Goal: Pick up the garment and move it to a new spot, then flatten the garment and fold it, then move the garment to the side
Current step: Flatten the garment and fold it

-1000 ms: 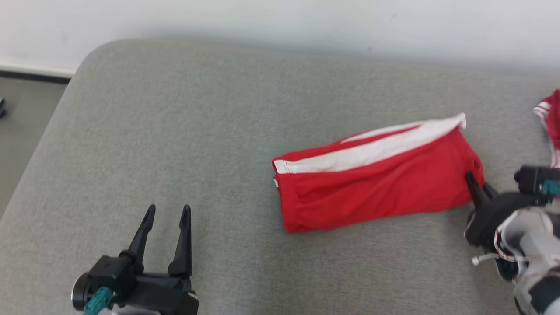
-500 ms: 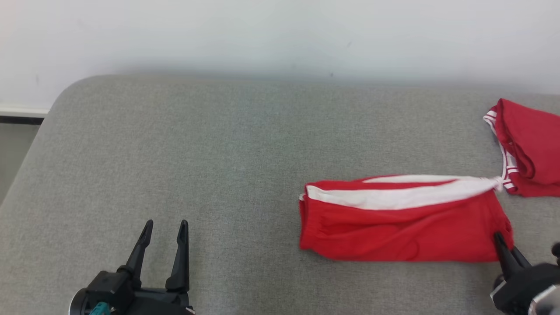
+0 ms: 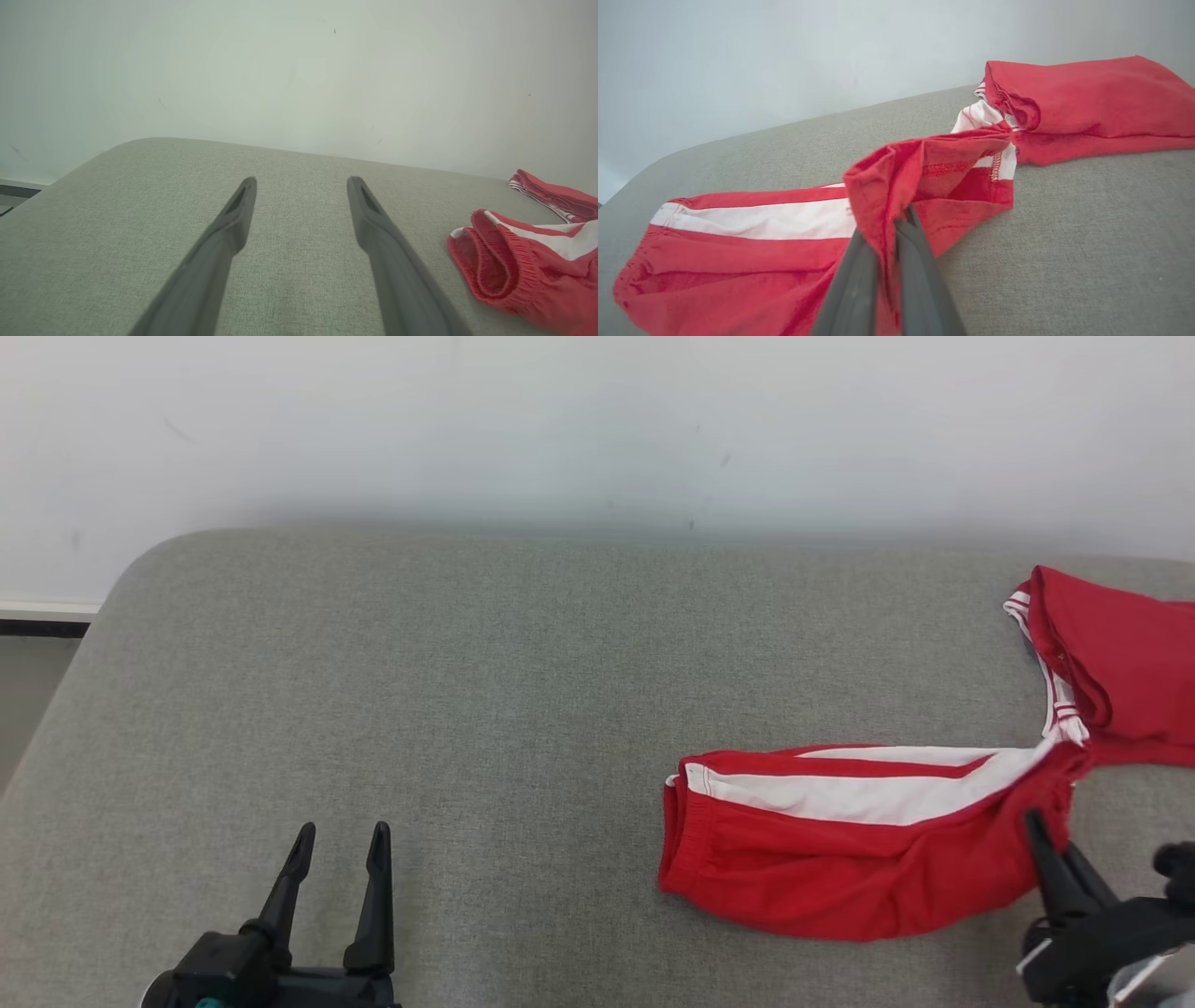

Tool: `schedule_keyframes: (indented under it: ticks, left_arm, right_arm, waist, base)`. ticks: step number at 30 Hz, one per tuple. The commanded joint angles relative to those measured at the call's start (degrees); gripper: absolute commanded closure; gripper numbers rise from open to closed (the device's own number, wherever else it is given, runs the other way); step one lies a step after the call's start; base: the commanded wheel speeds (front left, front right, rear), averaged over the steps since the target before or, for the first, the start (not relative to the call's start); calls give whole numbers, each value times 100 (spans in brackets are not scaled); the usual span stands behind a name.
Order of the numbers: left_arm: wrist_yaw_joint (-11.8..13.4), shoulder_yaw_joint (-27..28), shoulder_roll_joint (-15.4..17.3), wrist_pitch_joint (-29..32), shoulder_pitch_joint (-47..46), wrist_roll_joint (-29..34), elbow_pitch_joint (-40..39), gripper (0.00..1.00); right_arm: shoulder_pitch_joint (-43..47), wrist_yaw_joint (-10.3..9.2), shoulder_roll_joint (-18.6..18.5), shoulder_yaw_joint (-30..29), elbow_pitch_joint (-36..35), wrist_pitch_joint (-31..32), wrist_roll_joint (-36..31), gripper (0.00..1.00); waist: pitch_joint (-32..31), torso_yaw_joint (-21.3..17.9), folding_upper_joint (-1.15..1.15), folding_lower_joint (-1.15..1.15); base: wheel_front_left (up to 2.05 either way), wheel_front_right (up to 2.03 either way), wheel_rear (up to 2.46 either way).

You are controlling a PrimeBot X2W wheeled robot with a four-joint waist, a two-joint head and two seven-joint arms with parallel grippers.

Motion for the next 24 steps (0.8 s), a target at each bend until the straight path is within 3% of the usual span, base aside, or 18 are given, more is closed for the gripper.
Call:
schedule_keyframes:
  ticks: [1,11,16,24]
  left_arm:
    - [5,20,-14,-15,68,30,-15,0]
    - [5,-70,-41,-15,-144,47,20,0]
    - [5,-153,-62,-15,-264,22,72,0]
    - [5,-243,-67,-15,-376,-23,153,0]
  right_arm:
    - [110,-16,176,-27,-356,135,-209,100]
    - [182,-16,935,575,-1677,922,-909,100]
    - [97,-16,1145,975,-1615,1077,-1050,100]
    - [-28,-16,1406,1136,-1083,961,-1193,100]
  waist:
    - [-27,31,0,0]
    - [39,275,0,0]
    - [113,471,0,0]
    - [214,674,0,0]
  base:
    - [0,0,0]
    - [0,0,0]
    - [0,0,0]
    - [0,0,0]
